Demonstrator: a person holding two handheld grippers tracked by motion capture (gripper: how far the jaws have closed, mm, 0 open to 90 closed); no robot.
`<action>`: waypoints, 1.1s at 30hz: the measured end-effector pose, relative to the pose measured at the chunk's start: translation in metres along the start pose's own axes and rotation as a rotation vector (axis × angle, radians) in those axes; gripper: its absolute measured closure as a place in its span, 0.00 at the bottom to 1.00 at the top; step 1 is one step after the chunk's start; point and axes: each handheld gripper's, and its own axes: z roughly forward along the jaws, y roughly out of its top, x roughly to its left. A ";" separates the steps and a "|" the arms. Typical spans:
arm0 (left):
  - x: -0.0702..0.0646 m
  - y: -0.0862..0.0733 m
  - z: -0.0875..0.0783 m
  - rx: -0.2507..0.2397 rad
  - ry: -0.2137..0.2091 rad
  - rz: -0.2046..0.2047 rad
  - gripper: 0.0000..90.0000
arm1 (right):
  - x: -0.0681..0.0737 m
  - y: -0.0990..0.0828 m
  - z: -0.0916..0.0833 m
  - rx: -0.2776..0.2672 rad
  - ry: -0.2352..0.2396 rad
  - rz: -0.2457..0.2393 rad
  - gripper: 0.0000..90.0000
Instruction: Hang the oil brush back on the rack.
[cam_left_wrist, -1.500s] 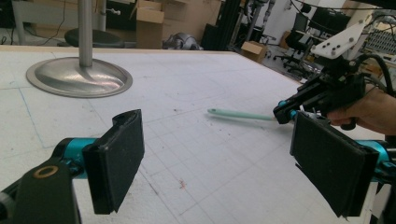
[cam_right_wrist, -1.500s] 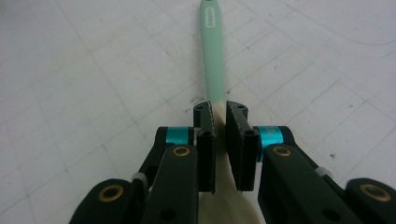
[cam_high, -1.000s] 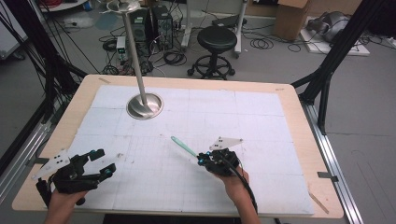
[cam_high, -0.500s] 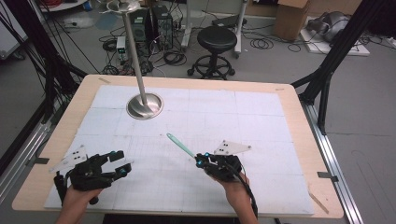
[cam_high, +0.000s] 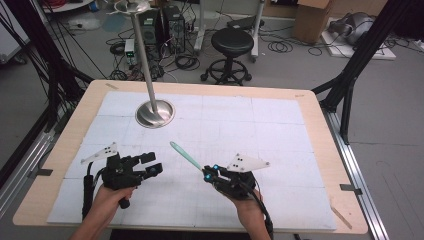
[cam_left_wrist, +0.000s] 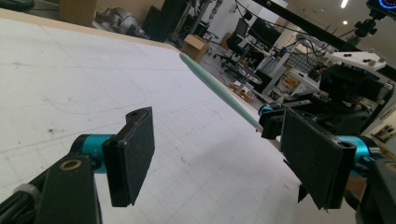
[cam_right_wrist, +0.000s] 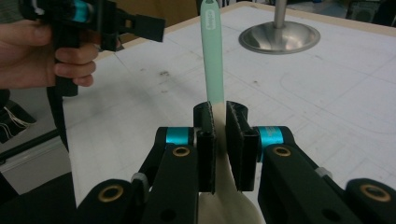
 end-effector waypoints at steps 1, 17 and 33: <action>-0.001 0.001 0.002 0.002 -0.005 0.002 0.30 | 0.001 0.001 0.001 -0.006 0.004 -0.008 0.92; -0.016 0.021 0.033 0.016 -0.051 -0.025 0.35 | 0.017 0.013 0.001 -0.046 0.024 -0.054 0.91; -0.021 0.025 0.045 0.033 -0.071 -0.066 0.62 | 0.024 0.017 0.003 -0.051 0.027 -0.097 0.91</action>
